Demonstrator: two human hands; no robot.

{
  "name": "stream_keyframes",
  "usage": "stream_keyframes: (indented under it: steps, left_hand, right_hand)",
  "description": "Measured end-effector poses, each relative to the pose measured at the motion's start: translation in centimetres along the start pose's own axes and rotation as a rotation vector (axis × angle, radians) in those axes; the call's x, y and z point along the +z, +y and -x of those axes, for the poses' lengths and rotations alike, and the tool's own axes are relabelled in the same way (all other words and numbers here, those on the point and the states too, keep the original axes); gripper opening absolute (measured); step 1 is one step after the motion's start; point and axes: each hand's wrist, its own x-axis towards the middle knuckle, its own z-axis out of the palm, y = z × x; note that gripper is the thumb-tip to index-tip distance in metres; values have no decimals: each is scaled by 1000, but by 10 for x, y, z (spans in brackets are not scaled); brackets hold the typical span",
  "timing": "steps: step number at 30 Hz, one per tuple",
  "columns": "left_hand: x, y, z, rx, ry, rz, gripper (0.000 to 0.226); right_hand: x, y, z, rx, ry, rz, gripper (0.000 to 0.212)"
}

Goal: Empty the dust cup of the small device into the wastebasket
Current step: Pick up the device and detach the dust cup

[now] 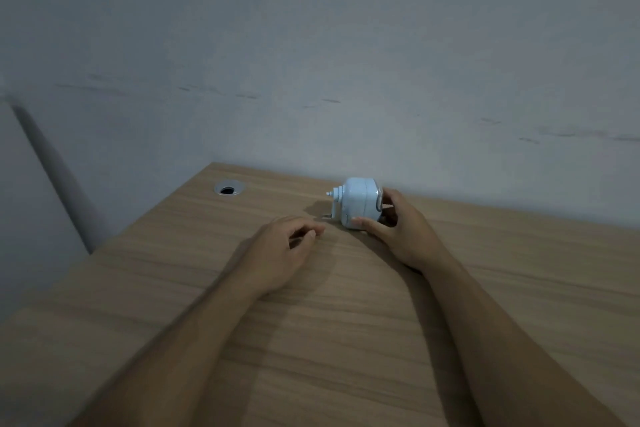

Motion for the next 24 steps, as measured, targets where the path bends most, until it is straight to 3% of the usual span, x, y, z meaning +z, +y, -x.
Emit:
stream_keyframes:
  steps: [13, 20, 24]
  left_hand:
    - [-11, -5, 20, -11, -50, 8, 39]
    - [-24, -7, 29, -67, -167, 27, 67]
    - [-29, -4, 31, -83, -176, 82, 70]
  right_hand:
    - [20, -35, 58, -71, 54, 57, 75]
    - [23, -45, 76, -127, -8, 61, 75]
    - [14, -50, 80, -121, -85, 24, 67]
